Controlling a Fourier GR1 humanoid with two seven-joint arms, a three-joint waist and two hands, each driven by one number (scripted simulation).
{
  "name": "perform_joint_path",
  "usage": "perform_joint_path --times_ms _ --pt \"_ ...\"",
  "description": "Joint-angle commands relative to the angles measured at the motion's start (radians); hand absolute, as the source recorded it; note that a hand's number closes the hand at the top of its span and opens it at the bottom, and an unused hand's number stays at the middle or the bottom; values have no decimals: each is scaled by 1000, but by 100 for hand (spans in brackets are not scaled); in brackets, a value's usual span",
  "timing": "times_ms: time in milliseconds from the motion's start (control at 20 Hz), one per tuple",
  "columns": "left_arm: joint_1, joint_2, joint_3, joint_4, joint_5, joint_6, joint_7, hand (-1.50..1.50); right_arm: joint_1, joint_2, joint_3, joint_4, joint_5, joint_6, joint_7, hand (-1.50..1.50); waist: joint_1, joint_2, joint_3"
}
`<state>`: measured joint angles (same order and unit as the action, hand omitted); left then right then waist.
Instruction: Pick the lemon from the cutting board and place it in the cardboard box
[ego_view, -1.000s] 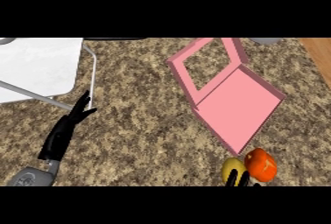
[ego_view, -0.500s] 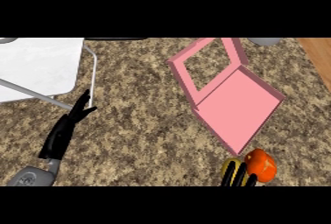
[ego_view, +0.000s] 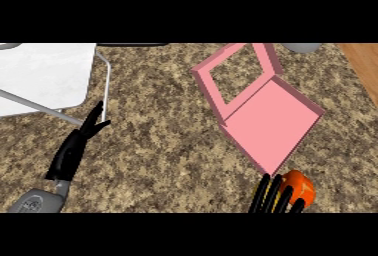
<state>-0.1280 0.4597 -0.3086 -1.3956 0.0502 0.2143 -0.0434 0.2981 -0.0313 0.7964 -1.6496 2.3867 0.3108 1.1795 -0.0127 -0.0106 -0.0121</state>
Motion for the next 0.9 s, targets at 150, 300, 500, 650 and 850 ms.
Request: perform_joint_path --times_ms 150,300,500,650,850 --pt "-56 -25 19 102 -31 9 11 0 -84 30 -73 95 -51 -53 187 -150 -3 14 13" --pt "-39 -1 47 82 -3 -25 -8 0 -116 30 -93 94 -76 -45 175 -150 5 14 13" --pt "-15 -14 34 66 -22 -13 1 0 -78 31 -146 130 -82 -124 161 -150 7 12 13" --pt "-36 17 56 38 7 -57 40 0 -148 31 -100 143 5 52 143 150 15 12 13" --pt "-20 -32 30 26 -42 -3 30 0 -129 31 -92 165 109 18 78 150 11 11 12"
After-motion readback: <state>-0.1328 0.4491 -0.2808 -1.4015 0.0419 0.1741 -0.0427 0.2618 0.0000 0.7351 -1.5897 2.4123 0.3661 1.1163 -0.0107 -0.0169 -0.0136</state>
